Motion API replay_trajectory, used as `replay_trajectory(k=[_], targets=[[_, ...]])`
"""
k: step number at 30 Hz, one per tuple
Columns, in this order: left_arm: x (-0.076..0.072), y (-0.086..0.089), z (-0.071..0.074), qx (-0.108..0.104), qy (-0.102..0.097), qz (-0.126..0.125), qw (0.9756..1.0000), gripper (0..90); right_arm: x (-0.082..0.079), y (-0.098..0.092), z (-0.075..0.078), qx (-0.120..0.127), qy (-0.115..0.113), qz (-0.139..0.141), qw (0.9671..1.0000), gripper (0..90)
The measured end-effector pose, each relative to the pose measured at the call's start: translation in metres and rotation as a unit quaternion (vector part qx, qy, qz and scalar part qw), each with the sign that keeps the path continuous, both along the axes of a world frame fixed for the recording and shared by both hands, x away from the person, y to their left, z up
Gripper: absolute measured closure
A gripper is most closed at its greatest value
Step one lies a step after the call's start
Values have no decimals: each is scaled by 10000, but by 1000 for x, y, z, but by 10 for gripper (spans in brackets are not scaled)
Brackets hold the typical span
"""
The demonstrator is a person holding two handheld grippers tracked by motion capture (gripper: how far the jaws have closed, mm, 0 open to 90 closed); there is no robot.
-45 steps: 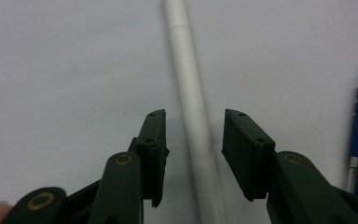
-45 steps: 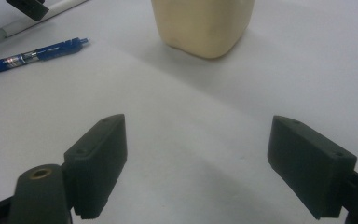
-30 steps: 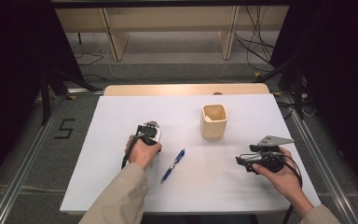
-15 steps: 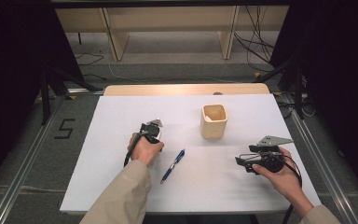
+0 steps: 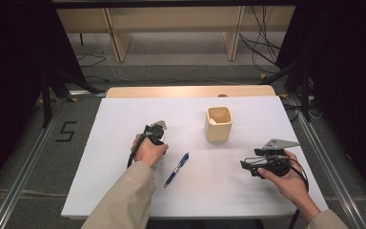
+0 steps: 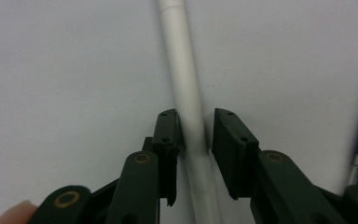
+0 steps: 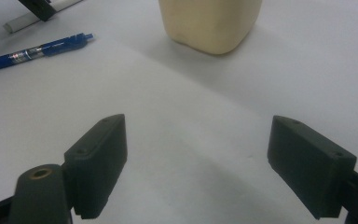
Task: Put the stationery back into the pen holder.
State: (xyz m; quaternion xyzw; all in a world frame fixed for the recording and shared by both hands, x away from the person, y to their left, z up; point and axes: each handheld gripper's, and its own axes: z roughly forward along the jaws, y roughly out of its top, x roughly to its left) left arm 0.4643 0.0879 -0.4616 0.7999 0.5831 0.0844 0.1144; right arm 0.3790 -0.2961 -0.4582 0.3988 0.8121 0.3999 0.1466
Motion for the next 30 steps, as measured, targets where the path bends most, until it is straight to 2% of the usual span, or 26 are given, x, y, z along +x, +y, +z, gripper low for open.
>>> replay_trajectory(k=[13,22,30], targets=[[2,3,0,-53,70,48,10000,724,0,0,0,-10,3,-1,10000,205],[3,4,1,-97,107,223,9996,762,0,0,0,-7,1,7,10000,205],[2,6,0,-155,45,349,9993,783,0,0,-1,-8,10,-3,10000,205]])
